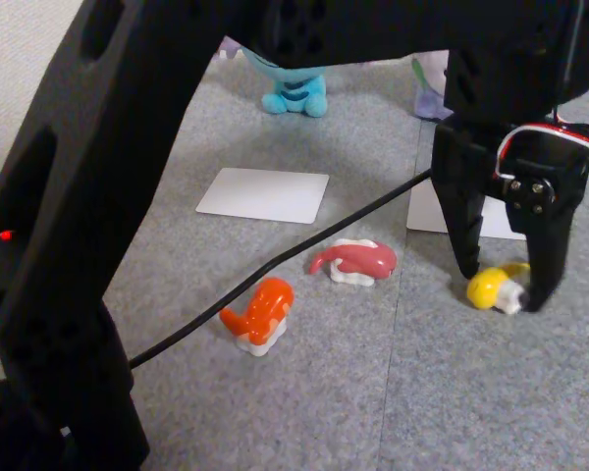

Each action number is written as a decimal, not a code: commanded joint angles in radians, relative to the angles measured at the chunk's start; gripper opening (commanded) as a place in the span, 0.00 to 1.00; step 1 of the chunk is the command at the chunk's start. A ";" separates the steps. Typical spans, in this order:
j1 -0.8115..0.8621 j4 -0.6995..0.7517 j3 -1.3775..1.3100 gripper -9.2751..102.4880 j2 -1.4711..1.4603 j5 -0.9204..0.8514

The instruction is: Wooper wants to eat egg sudhi, and Goomy wants to eat shrimp sushi

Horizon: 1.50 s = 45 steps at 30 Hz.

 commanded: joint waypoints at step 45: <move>-0.729 0.202 -0.029 0.11 0.422 0.310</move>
